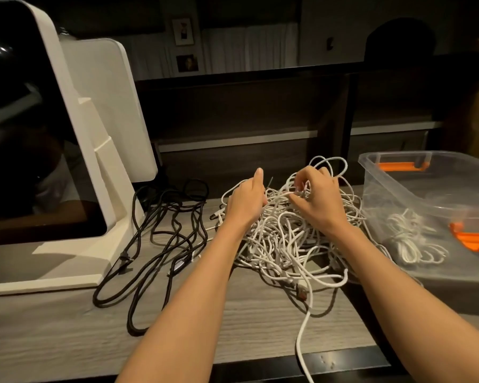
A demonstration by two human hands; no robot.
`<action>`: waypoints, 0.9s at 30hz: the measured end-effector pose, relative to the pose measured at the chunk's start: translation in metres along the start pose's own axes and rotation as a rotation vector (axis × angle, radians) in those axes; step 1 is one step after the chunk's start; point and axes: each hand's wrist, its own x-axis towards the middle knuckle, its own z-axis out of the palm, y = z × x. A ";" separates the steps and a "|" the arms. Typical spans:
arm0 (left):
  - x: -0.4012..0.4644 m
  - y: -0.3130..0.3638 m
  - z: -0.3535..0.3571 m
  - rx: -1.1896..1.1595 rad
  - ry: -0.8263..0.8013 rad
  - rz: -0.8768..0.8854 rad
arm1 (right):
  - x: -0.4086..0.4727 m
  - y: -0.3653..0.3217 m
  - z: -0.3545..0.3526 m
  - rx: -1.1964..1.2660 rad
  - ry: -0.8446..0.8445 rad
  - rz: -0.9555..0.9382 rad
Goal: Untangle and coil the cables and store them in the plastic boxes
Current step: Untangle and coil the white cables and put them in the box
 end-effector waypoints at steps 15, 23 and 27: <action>-0.006 0.015 -0.007 -0.001 -0.494 -0.093 | 0.001 0.006 0.010 -0.112 -0.201 -0.165; -0.008 0.012 -0.017 0.011 -0.463 -0.037 | 0.000 0.005 0.004 -0.170 -0.047 -0.127; -0.010 0.011 -0.006 -0.034 -0.195 0.049 | 0.001 0.003 0.000 -0.384 -0.072 -0.006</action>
